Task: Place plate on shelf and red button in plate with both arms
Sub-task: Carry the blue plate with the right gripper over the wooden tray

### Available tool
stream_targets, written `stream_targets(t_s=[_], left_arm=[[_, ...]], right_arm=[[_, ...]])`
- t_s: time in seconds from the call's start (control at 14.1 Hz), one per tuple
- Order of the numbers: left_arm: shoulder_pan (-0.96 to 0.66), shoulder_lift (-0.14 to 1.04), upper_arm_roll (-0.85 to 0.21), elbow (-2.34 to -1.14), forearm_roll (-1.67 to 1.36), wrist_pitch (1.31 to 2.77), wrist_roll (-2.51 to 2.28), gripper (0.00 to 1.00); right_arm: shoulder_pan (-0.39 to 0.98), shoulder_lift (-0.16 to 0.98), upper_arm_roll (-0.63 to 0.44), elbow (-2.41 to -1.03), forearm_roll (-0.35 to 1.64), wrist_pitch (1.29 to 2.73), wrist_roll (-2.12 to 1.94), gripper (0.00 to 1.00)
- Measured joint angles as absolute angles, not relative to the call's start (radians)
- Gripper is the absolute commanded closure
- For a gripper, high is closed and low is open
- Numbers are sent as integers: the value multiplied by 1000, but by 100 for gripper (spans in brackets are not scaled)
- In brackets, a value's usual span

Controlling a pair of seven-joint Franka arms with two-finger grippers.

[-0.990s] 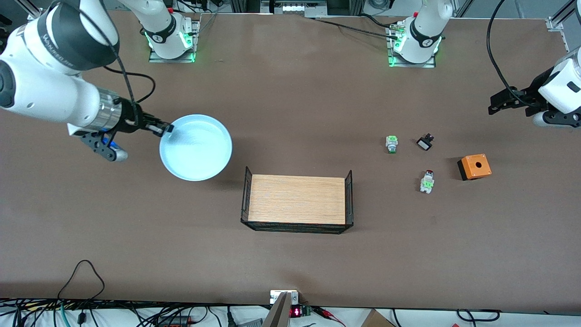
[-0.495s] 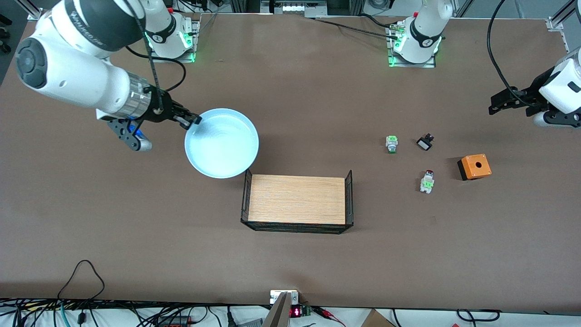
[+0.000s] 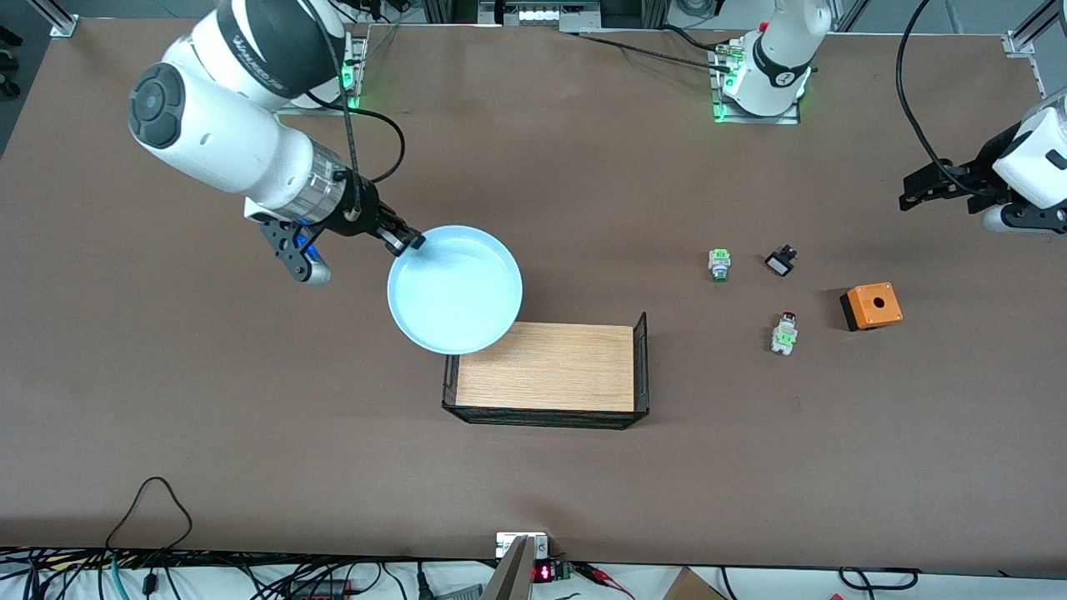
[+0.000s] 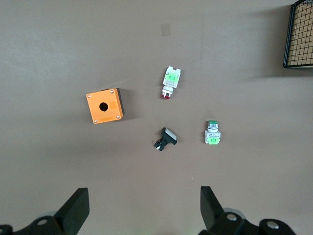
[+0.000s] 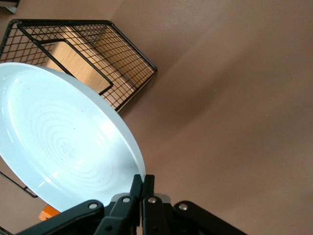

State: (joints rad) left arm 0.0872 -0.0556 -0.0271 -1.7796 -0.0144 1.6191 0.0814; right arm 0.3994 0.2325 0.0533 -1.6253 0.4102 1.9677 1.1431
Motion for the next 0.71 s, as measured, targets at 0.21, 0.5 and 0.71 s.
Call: stream_targets(t_s=[0.21,0.5,0.71], left_arm=[[87,-56,-27,-1780,-14,1619,81,0],[87,-56,-27,-1780,-14,1619,81,0],[87,-56,-27,-1780,-14,1619,81,0]], right_arm=[[429,281,53,-1575,410,1997,1216,100],[483,341,53,-1526,410,2081,1303,100],[498,371,53,-1522,411,2135,1321,100]])
